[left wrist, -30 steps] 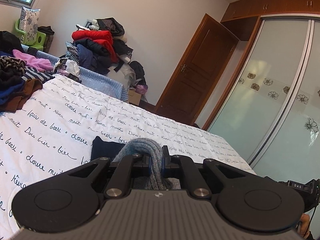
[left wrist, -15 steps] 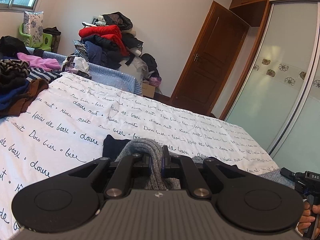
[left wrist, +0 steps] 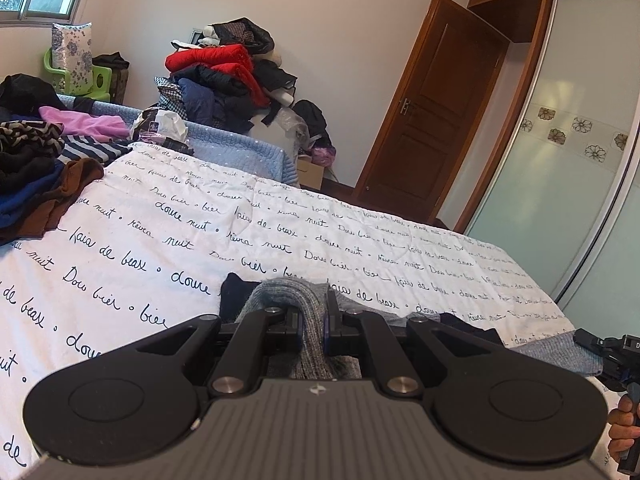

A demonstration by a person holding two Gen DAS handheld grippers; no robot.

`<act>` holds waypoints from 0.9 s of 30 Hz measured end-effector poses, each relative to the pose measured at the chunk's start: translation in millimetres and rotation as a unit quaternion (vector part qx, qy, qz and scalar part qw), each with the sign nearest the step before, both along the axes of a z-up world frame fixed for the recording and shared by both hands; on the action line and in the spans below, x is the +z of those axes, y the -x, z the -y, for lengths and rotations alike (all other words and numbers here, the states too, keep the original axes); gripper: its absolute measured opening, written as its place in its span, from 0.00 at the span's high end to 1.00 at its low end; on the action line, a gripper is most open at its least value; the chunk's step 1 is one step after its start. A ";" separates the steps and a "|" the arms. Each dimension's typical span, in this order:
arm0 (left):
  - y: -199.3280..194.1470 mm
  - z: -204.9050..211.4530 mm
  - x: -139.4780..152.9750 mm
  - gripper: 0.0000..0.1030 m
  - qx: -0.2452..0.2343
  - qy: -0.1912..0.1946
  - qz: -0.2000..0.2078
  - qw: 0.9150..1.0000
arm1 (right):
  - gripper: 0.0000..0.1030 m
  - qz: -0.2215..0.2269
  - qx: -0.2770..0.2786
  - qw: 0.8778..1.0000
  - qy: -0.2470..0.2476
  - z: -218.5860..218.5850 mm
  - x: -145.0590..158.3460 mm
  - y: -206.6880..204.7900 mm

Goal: Fold small clothes
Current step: 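Carry the held hem over and lay it onto the collar with both grippers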

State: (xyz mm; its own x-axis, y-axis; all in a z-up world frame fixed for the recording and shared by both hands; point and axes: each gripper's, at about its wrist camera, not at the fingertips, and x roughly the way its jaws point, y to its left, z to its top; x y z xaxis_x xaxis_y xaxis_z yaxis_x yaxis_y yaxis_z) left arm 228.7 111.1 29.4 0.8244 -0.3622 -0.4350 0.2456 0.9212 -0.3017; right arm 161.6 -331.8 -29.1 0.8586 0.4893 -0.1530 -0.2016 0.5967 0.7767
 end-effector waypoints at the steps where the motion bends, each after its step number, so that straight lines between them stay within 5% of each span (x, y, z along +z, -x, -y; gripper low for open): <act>1: -1.3 0.0 -0.8 0.91 0.001 -0.001 -0.001 1.000 | 0.95 -0.001 -0.001 1.000 0.000 -0.2 -0.2 -0.8; 27: -60.7 24.8 -18.9 0.91 0.008 -0.043 -0.024 0.999 | 0.95 -0.039 -0.023 0.999 -0.026 11.0 -22.3 -44.8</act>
State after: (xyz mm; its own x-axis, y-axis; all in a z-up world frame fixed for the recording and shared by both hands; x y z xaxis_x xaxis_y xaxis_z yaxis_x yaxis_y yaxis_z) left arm 289.5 86.3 10.5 0.8074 -0.3093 -0.5023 0.2187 0.9478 -0.2321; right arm 206.4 -342.8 -51.4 0.8674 0.4578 -0.1948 -0.1128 0.5623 0.8192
